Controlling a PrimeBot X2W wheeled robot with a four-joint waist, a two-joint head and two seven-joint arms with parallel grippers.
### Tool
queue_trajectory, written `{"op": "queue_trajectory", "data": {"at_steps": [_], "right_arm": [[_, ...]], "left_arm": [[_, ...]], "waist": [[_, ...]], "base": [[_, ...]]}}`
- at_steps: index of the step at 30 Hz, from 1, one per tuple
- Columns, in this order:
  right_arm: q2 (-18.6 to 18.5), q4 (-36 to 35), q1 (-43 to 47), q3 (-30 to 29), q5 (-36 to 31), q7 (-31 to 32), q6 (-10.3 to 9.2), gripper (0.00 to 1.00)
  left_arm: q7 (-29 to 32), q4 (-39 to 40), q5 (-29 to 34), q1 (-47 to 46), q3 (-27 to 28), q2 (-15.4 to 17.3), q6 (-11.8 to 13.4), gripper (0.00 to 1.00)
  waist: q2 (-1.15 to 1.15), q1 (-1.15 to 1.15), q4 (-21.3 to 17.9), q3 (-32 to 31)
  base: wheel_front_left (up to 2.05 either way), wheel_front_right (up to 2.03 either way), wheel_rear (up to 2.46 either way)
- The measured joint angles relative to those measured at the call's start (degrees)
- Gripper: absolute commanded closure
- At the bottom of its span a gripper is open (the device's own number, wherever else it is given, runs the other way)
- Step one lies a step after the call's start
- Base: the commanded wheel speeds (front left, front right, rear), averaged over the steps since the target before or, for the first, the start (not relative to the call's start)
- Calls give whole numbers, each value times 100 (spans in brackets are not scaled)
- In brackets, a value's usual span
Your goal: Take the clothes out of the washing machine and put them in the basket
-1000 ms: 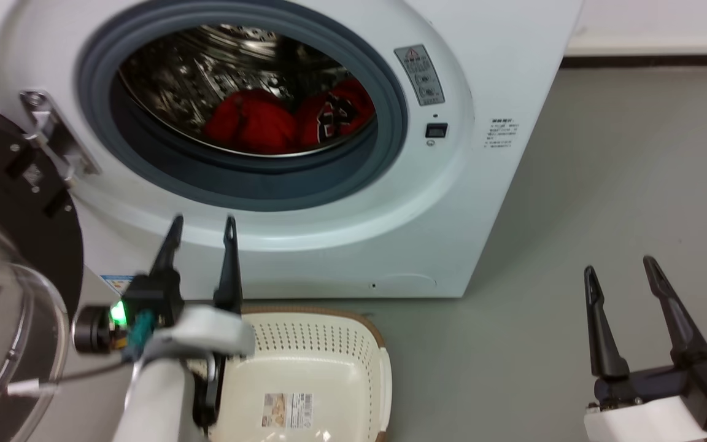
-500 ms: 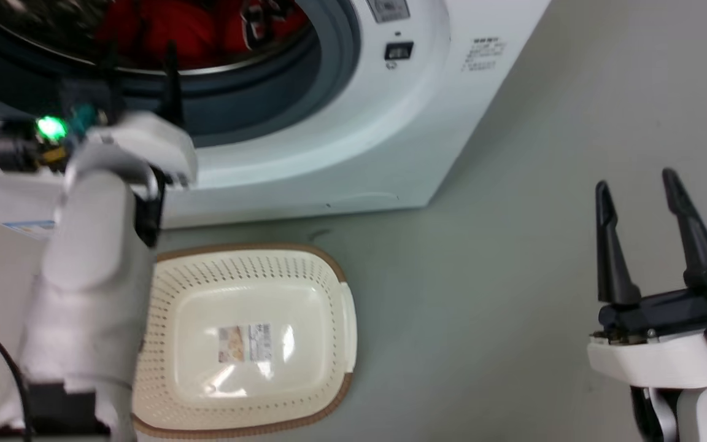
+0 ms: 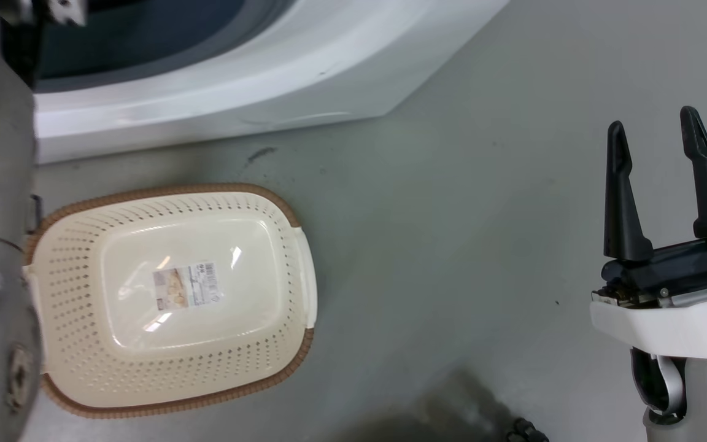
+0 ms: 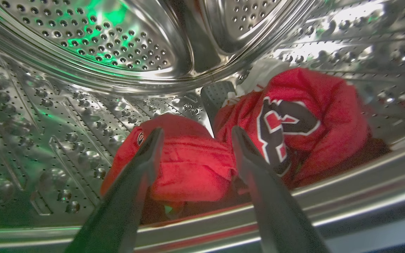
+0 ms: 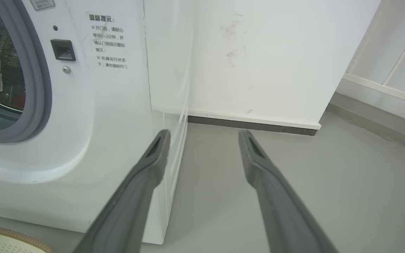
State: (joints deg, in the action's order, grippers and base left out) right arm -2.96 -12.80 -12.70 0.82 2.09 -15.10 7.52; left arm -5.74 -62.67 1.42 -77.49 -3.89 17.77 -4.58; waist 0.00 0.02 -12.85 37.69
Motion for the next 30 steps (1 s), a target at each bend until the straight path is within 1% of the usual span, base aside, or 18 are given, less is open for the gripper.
{"op": "queue_trajectory", "data": {"at_steps": [5,8,12,17,21,29,30], "right_arm": [[0,-30,-71,57,136,0,0,0],[1,-56,-138,77,208,0,-1,0],[1,-73,-147,129,275,0,-1,0],[1,-100,-171,140,360,0,0,0],[1,-112,-182,169,405,0,0,0],[1,-115,-229,189,493,0,-1,0],[1,-113,-230,191,494,0,0,0]], "left_arm": [[613,-291,235,-766,-277,283,-100,0],[1107,-458,241,-1217,-364,352,-167,0],[1941,-736,215,-1645,-433,520,-226,0],[2586,-844,188,-2003,-534,604,-255,0],[2887,-906,183,-2028,-638,652,-266,0],[2870,-891,200,-2024,-771,698,-231,0],[2895,-894,189,-2021,-781,699,-231,3]], "waist": [[0,0,-177,376],[0,0,-271,571],[0,0,-396,766],[0,-1,-505,951],[0,-1,-554,1043],[0,-1,-584,1135],[0,-1,-584,1139]], "base": [[0,0,0],[0,0,0],[0,0,0],[0,0,0],[0,0,0],[0,0,0],[0,0,0]]}}
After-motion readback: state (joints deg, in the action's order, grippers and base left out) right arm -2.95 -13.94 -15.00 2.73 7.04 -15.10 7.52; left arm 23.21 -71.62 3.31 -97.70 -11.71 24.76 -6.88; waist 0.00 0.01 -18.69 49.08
